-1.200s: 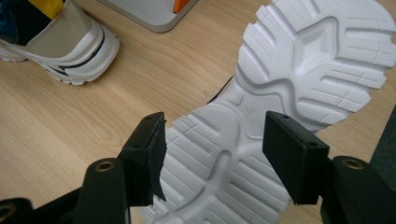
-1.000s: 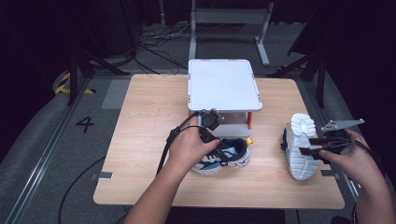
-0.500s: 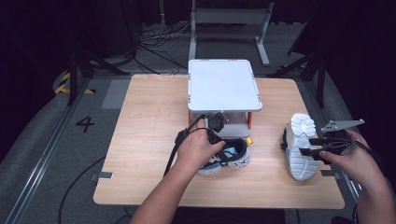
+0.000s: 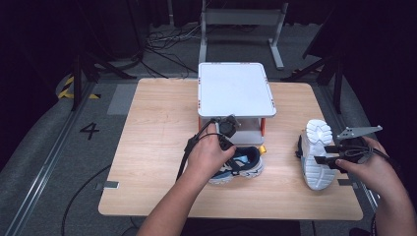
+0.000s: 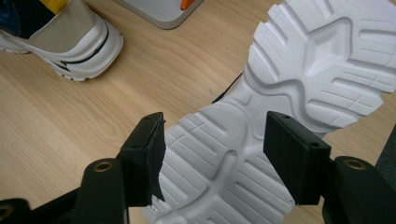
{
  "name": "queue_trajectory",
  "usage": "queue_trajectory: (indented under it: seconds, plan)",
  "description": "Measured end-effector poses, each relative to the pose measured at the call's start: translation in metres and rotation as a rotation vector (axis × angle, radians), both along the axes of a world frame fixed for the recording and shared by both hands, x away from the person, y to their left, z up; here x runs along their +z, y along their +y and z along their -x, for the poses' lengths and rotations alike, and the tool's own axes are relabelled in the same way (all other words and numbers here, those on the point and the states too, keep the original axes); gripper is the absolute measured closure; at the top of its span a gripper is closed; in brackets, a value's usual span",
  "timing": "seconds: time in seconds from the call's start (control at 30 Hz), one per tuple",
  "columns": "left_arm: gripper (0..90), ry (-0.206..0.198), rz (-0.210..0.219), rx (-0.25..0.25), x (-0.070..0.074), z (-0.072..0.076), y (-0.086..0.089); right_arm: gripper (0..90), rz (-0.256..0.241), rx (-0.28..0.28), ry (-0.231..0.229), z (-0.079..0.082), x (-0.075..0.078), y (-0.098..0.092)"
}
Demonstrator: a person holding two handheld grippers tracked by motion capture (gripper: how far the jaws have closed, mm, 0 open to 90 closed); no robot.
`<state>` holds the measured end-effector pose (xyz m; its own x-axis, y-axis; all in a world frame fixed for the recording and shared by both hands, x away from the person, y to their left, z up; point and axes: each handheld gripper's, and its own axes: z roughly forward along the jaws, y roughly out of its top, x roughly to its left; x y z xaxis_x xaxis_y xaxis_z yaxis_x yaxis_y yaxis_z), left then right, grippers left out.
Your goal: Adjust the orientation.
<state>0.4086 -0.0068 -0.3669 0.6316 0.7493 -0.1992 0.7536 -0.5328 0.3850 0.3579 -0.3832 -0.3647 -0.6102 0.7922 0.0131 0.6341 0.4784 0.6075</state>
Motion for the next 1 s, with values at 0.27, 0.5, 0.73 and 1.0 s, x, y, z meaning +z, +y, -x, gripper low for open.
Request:
queue_trajectory:
  seconds: [0.27,0.5,0.73,1.0]
  plan:
    - [56.4,0.001,-0.041,0.014,-0.009,0.002,-0.004,39.7,0.0,0.003,-0.002,0.0,0.0,0.0]
    - [80.2,-0.035,-0.079,-0.061,0.005,0.007,-0.002,39.7,-0.003,0.006,0.004,-0.001,-0.001,0.001]
    - [85.1,-0.05,-0.094,-0.102,0.015,0.014,0.001,39.6,0.003,0.0,0.009,-0.002,-0.003,0.002]
    - [90.0,-0.117,-0.085,-0.136,0.042,0.026,0.005,39.3,-0.004,0.009,0.009,-0.003,-0.004,0.002]
